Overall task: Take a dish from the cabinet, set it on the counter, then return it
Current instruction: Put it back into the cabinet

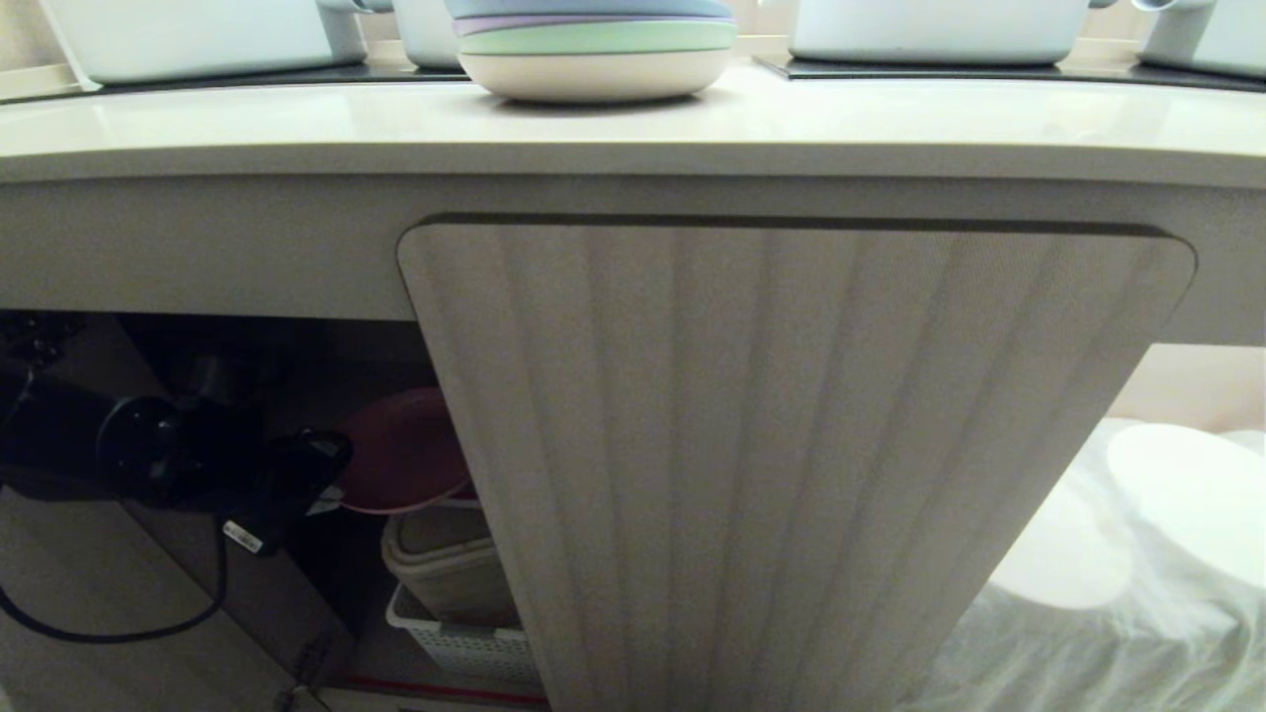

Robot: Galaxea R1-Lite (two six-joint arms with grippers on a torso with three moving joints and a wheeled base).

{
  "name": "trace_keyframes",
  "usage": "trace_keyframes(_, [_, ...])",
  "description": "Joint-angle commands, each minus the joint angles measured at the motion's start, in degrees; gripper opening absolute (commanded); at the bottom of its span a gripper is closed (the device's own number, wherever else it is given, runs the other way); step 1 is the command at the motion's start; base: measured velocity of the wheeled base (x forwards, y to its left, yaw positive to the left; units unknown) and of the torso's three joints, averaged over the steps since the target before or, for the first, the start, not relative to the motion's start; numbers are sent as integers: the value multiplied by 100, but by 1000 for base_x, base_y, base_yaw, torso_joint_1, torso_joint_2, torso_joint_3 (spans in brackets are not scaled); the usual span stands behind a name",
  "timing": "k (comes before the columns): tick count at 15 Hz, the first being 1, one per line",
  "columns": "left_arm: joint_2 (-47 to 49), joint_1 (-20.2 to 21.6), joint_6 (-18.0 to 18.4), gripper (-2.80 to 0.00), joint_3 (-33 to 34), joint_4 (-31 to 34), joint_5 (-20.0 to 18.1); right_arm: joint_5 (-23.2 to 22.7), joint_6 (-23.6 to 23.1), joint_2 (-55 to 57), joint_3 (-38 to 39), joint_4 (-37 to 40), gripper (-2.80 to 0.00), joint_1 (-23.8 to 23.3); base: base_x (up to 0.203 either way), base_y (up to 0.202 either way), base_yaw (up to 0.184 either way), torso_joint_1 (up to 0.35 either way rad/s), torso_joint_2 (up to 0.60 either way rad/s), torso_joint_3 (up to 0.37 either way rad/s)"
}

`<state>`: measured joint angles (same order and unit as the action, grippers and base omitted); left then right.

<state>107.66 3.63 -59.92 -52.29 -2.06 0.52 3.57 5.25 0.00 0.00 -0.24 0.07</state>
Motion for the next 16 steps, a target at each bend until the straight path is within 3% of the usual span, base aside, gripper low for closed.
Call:
trace_keyframes(1, [154, -3, -46, -280, -71, -5, 21, 3, 2, 0, 0, -2, -280, 1, 0, 0, 0, 0, 0, 0])
trace_keyframes(16, [585, 21, -284, -280, -470, -14, 239, 3, 2, 0, 0, -2, -280, 1, 0, 0, 0, 0, 0, 0])
